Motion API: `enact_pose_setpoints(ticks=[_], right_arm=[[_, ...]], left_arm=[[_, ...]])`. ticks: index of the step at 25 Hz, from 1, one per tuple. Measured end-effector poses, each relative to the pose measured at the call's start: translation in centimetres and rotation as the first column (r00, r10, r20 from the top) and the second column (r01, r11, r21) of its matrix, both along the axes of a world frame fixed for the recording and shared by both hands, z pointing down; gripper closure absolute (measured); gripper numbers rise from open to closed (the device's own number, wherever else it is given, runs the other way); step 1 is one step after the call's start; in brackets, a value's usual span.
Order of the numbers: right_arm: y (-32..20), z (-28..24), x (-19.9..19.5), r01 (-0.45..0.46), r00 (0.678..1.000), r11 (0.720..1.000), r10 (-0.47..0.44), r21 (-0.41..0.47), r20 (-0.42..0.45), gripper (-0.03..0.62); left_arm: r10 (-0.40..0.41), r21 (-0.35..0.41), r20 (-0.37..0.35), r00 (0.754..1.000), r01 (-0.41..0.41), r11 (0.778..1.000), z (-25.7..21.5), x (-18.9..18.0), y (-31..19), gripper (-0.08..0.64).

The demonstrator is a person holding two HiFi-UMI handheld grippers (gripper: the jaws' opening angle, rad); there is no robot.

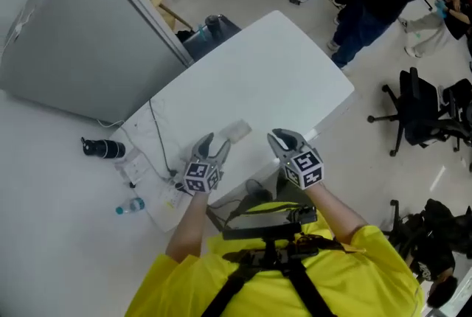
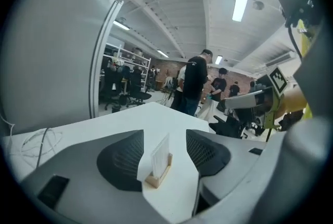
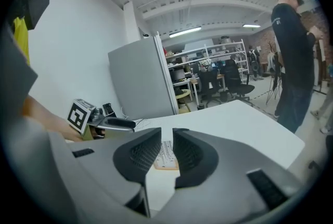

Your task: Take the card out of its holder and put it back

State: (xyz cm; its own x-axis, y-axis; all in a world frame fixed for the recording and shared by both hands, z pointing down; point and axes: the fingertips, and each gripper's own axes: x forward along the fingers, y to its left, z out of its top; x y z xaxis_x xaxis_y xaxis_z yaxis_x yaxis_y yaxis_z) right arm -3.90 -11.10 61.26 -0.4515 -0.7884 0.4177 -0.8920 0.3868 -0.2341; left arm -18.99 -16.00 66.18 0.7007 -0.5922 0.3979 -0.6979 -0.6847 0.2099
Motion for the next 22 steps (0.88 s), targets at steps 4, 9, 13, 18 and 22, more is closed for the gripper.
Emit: enact_pose_setpoints(ticks=[4,9,13,18,22], right_arm=[[0.6,1.6,-0.1,-0.011,1.0,0.999,0.012,-0.043,0.01,0.518],[2.5,2.9,-0.5,0.02,1.0,0.996,-0.02,-0.09,0.007,0.518],[3.8,3.9,-0.7,0.05,0.999,0.991,-0.05,-0.122,0.001,0.518],[4.8,4.4,-0.6,0.09,0.996,0.986,-0.092,-0.143,-0.001,0.518],[4.8,4.8,-0.2,0.098,0.995,0.983,-0.098,-0.158,0.008,0.518]], left_arm=[[0.093,-0.033,0.076,0.993,-0.09,0.995,4.5,0.2,-1.5,0.305],[0.226,-0.109,0.082,0.971,-0.217,0.97,9.3,1.6,-1.8,0.305],[0.313,-0.108,0.055,0.948,-0.306,0.946,10.3,3.2,-2.4,0.307],[0.412,-0.093,0.03,0.911,-0.408,0.908,10.4,4.4,-2.3,0.486],[0.4,-0.061,0.076,0.913,-0.396,0.916,10.7,4.6,-2.7,0.538]])
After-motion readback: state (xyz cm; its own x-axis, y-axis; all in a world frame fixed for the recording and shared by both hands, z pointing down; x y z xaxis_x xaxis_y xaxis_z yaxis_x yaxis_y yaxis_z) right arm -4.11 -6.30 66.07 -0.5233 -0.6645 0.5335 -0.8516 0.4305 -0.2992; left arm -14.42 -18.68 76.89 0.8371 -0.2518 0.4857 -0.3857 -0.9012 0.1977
